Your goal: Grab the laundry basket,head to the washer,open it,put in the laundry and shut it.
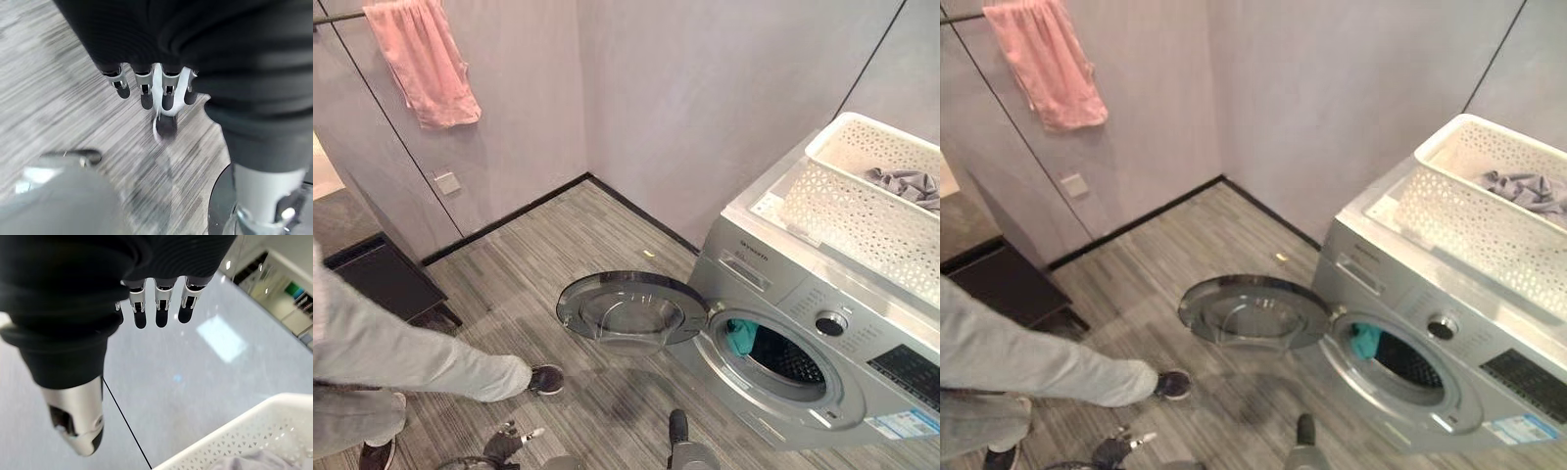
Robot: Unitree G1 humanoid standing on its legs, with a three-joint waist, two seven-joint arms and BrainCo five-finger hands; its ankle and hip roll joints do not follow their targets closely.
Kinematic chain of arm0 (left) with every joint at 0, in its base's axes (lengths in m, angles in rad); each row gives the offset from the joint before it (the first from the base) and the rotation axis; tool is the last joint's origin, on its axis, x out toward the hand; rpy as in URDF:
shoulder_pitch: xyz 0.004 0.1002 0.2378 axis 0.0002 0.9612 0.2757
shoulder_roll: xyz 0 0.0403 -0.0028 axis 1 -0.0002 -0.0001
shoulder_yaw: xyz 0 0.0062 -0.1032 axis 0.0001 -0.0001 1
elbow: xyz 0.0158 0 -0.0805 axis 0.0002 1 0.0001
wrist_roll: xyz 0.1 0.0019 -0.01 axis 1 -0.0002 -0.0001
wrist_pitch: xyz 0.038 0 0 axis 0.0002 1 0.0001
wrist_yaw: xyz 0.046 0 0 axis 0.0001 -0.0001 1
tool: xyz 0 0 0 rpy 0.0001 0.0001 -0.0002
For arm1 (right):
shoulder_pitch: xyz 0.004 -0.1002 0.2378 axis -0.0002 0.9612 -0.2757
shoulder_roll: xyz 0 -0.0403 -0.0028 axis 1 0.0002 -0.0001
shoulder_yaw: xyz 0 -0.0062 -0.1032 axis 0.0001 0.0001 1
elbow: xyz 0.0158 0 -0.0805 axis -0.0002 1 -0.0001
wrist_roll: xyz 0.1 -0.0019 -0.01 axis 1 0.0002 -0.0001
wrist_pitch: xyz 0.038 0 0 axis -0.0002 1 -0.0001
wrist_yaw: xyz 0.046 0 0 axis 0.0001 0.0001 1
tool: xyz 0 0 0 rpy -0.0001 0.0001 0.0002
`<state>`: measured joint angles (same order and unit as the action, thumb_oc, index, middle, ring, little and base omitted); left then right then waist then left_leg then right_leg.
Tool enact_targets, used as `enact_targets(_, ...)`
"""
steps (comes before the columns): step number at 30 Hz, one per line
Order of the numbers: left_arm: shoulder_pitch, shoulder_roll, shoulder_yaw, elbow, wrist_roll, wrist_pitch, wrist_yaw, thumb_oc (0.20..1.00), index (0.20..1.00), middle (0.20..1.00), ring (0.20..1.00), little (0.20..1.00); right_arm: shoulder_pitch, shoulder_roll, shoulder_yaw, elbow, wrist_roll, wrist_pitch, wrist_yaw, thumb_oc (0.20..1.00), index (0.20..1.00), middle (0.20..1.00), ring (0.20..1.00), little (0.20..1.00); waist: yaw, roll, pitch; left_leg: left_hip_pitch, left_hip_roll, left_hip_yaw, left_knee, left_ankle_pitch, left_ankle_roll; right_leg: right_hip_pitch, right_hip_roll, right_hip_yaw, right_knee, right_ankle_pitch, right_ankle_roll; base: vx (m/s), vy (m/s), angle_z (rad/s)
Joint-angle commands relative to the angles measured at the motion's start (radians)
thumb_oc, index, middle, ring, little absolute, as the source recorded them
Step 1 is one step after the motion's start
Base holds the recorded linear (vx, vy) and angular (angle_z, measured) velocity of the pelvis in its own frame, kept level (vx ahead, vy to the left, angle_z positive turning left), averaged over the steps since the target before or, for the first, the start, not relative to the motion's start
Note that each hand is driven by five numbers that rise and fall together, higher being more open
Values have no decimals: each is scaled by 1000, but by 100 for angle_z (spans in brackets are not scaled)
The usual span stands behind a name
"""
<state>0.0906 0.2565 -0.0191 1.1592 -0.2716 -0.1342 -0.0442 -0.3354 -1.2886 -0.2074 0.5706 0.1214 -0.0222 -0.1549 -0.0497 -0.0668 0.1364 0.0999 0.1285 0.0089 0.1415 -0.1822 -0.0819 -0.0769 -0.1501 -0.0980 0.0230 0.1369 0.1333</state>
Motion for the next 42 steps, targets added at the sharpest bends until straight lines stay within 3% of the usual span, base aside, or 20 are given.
enact_targets(1,34,94,36,-53,-74,-41,15,1000,1000,1000,1000,1000,-117,-49,54,-13,-11,-35,10,1000,1000,1000,1000,1000,39,-73,-55,27,34,-82,75,-14,17,-47,-34,43,22,-80,37,204,-322,-6)
enact_targets(3,39,99,28,-90,-99,-40,7,1000,1000,1000,1000,1000,-172,-69,114,-6,34,-51,21,1000,1000,1000,1000,1000,51,-86,-37,-76,68,-98,265,89,20,-4,-1,19,16,-115,-8,123,-394,-39)
enact_targets(4,30,101,29,-85,-101,-40,14,1000,1000,1000,1000,1000,-194,-70,150,8,37,-52,33,1000,1000,1000,1000,1000,52,-95,-36,-89,106,-38,245,128,18,34,8,-25,3,-144,-25,140,-391,-38)
enact_targets(7,-7,105,10,-90,-82,-37,13,1000,1000,1000,1000,1000,-146,-114,135,9,1,-34,56,1000,1000,1000,1000,1000,38,-105,-30,-167,130,97,83,137,6,70,-19,-115,-16,-172,-25,16,-124,76)
enact_targets(8,-7,106,9,-90,-82,-37,13,1000,1000,1000,1000,1000,-142,-114,131,8,1,-34,56,1000,1000,1000,1000,1000,38,-106,-30,-167,130,96,83,137,6,70,-19,-115,-16,-172,-25,67,-86,158)
enact_targets(9,3,114,-6,-104,-74,-38,-1,1000,1000,1000,1000,1000,-141,-128,151,41,-21,-23,87,1000,1000,1000,1000,1000,25,-90,-41,-134,156,160,9,102,-4,74,-6,-127,1,-195,-17,60,4,122)
enact_targets(10,14,113,-53,-117,-54,-37,-16,1000,1000,1000,1000,1000,-236,-141,242,107,-15,-24,119,1000,1000,1000,1000,1000,47,-83,-39,-142,128,125,-1,124,-5,70,-7,-128,-3,-181,-25,60,5,71)
enact_targets(12,12,112,-57,-110,-46,-38,-20,1000,1000,1000,1000,1000,-332,-134,333,163,-6,-21,131,1000,1000,1000,1000,1000,42,-83,-43,-150,122,112,2,128,-12,77,-12,-138,-12,-176,-22,20,24,7)
enact_targets(15,17,119,-65,-106,-31,-30,-38,1000,1000,1000,1000,1000,-498,-121,531,292,-31,7,202,1000,1000,1000,1000,1000,45,-91,-57,-131,114,129,-36,130,-14,90,-29,-142,-33,-153,-8,89,56,6)
enact_targets(18,22,107,-57,-89,-31,-26,-42,1000,1000,1000,1000,1000,-553,-90,613,338,-51,27,245,1000,1000,1000,1000,1000,49,-90,-65,-98,100,141,-72,127,-14,99,-40,-138,-60,-131,5,48,110,-4)
enact_targets(23,58,106,-21,-54,-4,-21,-69,1000,1000,1000,1000,1000,-302,-110,542,274,-143,34,375,1000,1000,1000,1000,1000,45,-111,-73,-61,61,153,-122,109,3,96,-68,-115,-83,-98,33,25,139,-18)
enact_targets(29,59,111,0,-70,-32,-23,-65,1000,1000,1000,1000,1000,-194,-103,497,287,-157,40,403,1000,1000,1000,1000,1000,52,-120,-63,-75,63,145,-117,110,-1,88,-66,-119,-91,-99,34,10,-13,-3)
enact_targets(37,49,118,6,-64,-65,-21,-56,1000,1000,1000,1000,1000,-236,-93,488,454,-139,51,373,1000,1000,1000,1000,1000,61,-112,-58,-85,87,141,-128,132,-22,78,-41,-120,-110,-108,24,28,-68,0)
enact_targets(42,45,115,7,-59,-83,-21,-55,1000,1000,1000,1000,1000,-324,-90,541,547,-122,52,368,1000,1000,1000,1000,1000,67,-108,-57,-93,112,140,-118,143,-39,73,-18,-124,-110,-126,13,31,-113,-1)
